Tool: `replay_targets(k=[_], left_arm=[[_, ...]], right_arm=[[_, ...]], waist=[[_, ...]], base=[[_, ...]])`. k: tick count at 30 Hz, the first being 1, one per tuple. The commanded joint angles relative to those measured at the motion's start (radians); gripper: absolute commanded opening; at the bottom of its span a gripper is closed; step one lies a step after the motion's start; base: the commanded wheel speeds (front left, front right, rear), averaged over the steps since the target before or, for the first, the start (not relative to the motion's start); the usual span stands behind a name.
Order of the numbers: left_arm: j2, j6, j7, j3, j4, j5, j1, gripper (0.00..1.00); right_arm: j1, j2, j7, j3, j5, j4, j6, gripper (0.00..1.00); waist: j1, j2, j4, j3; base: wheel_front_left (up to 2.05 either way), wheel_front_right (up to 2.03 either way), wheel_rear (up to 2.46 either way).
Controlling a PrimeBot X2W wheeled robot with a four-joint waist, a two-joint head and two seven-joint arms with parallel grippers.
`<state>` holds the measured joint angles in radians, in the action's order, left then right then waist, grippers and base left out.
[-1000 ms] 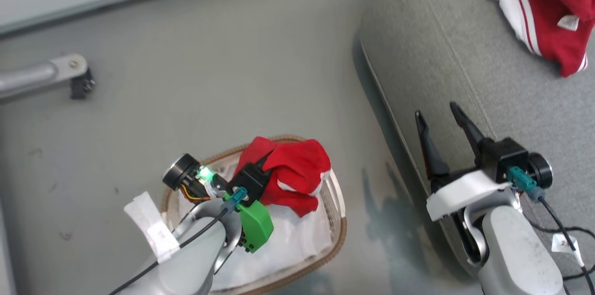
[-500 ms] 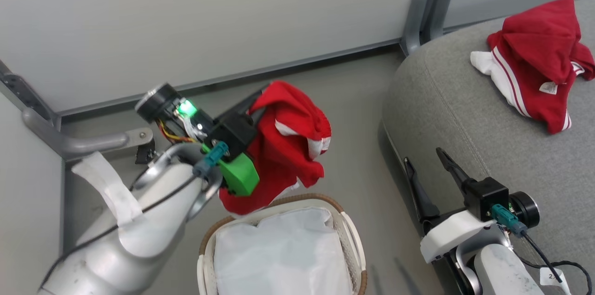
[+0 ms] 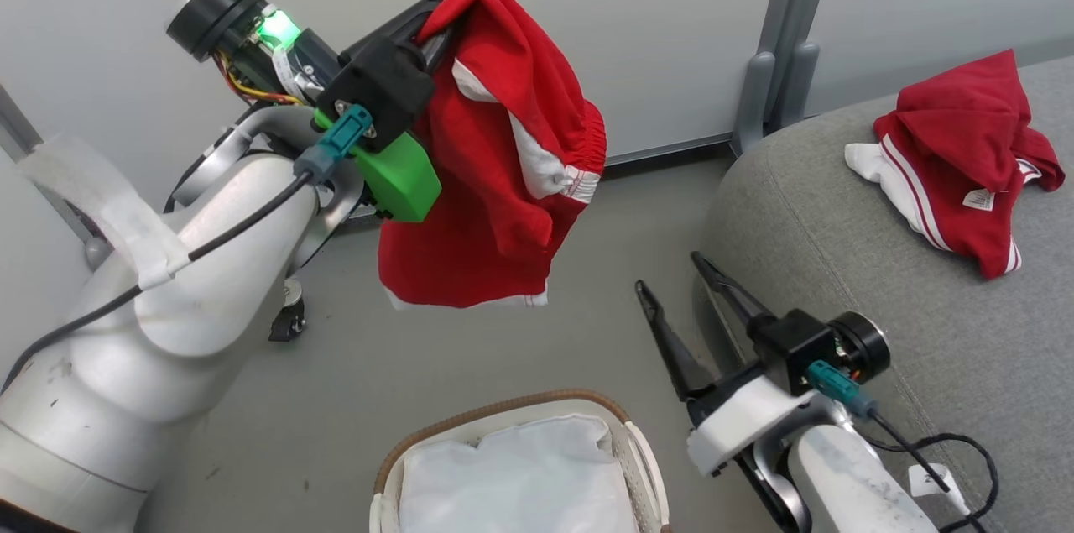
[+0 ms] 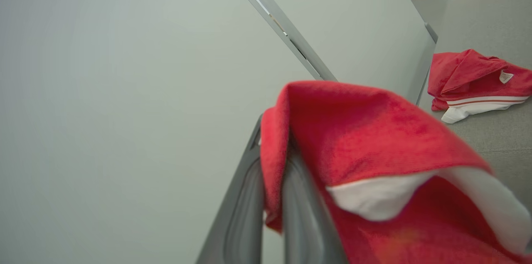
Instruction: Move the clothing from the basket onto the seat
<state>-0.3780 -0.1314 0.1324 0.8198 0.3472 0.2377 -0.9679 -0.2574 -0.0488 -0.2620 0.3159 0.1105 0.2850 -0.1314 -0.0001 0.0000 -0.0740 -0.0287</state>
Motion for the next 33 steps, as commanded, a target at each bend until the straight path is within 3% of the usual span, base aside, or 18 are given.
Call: replay_targets(k=[1, 6, 20, 28, 29, 30, 32, 33], left_arm=[[0.001, 0.002, -0.006, 0.007, 0.008, 0.008, -0.024, 0.0], [0.023, 0.002, -0.005, 0.037, 0.033, 0.026, -0.064, 0.0], [0.076, 0.002, 0.032, 0.126, -0.01, 0.058, -0.106, 0.0], [0.104, 0.002, 0.044, 0.175, -0.065, 0.091, -0.099, 0.0], [0.104, 0.002, 0.043, 0.177, -0.069, 0.096, -0.095, 0.0], [0.101, 0.002, 0.042, 0.178, -0.071, 0.102, -0.087, 0.0], [0.092, 0.009, 0.037, 0.176, -0.068, 0.108, -0.068, 0.0], [0.087, 0.011, 0.037, 0.174, -0.063, 0.112, -0.06, 0.0]], right_arm=[[-0.015, -0.003, -0.005, 0.024, 0.01, -0.007, 0.001, 1.0], [-0.052, -0.004, -0.005, 0.1, 0.029, -0.01, 0.001, 1.0], [-0.192, -0.003, -0.005, 0.026, -0.115, 0.138, 0.001, 1.0], [-0.265, -0.003, -0.005, 0.087, -0.104, 0.258, 0.001, 1.0], [-0.27, -0.003, -0.005, 0.091, -0.101, 0.262, 0.001, 0.87], [-0.275, -0.003, -0.005, 0.094, -0.094, 0.264, 0.001, 0.43], [-0.279, -0.003, -0.005, 0.099, -0.089, 0.265, 0.001, 0.0], [-0.279, -0.003, -0.005, 0.1, -0.087, 0.263, 0.001, 0.0]], waist=[[0.0001, 0.0, 0.001, -0.002], [0.0001, 0.0, 0.013, -0.013], [0.0001, 0.0, 0.067, -0.03], [0.0001, 0.0, 0.098, -0.034], [0.0001, 0.0, 0.102, -0.034], [0.0001, 0.0, 0.105, -0.034], [0.0001, 0.0, 0.109, -0.033], [0.0001, 0.0, 0.11, -0.033]], base=[[0.0, 0.0, 0.0], [0.0, 0.0, 0.0], [0.0, 0.0, 0.0], [0.0, 0.0, 0.0], [0.0, 0.0, 0.0], [0.0, 0.0, 0.0], [0.0, 0.0, 0.0], [0.0, 0.0, 0.0]])
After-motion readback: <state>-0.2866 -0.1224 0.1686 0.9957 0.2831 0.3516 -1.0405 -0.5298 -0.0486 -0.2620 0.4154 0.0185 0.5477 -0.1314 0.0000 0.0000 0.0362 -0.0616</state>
